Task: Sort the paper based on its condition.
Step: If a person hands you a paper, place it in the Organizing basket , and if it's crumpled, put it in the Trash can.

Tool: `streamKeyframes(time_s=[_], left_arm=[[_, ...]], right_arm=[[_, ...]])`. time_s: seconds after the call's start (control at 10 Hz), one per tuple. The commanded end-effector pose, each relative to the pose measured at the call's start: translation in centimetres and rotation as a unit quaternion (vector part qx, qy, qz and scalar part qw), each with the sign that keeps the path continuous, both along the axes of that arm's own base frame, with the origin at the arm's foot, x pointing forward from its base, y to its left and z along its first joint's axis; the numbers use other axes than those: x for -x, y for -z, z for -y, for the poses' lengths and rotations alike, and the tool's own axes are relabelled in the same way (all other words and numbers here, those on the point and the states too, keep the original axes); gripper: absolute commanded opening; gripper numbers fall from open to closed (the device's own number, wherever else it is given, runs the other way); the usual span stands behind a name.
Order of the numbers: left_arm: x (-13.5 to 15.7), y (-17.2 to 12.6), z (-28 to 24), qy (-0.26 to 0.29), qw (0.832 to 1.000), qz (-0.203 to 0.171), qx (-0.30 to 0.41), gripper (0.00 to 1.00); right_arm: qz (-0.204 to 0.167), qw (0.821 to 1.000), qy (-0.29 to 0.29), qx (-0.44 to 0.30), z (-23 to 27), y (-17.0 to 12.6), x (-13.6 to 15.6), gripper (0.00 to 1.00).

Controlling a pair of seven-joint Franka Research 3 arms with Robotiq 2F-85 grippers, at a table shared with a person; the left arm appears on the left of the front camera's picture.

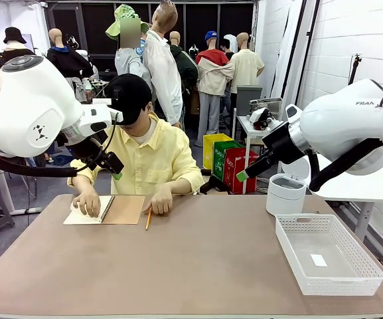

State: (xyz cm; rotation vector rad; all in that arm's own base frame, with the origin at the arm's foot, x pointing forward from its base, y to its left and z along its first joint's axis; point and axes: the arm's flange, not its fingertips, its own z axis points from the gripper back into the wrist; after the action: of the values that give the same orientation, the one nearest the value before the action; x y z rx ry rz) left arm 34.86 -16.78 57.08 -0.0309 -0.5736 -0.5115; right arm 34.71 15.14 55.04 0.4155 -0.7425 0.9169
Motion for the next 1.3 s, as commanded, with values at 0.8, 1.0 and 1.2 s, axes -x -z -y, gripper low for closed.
streamKeyframes(time_s=[0.8,1.0,1.2], left_arm=[[0.01,-0.1,-0.01,0.003,1.0,0.002,-0.002,1.0],[0.01,-0.1,-0.01,0.003,1.0,0.002,-0.002,1.0],[0.01,-0.1,-0.01,0.003,1.0,0.002,-0.002,1.0]], right_arm=[[-0.007,1.0,0.0,-0.003,-0.12,0.05,0.03,1.0],[-0.007,1.0,0.0,-0.003,-0.12,0.05,0.03,1.0],[-0.007,1.0,0.0,-0.003,-0.12,0.05,0.03,1.0]])
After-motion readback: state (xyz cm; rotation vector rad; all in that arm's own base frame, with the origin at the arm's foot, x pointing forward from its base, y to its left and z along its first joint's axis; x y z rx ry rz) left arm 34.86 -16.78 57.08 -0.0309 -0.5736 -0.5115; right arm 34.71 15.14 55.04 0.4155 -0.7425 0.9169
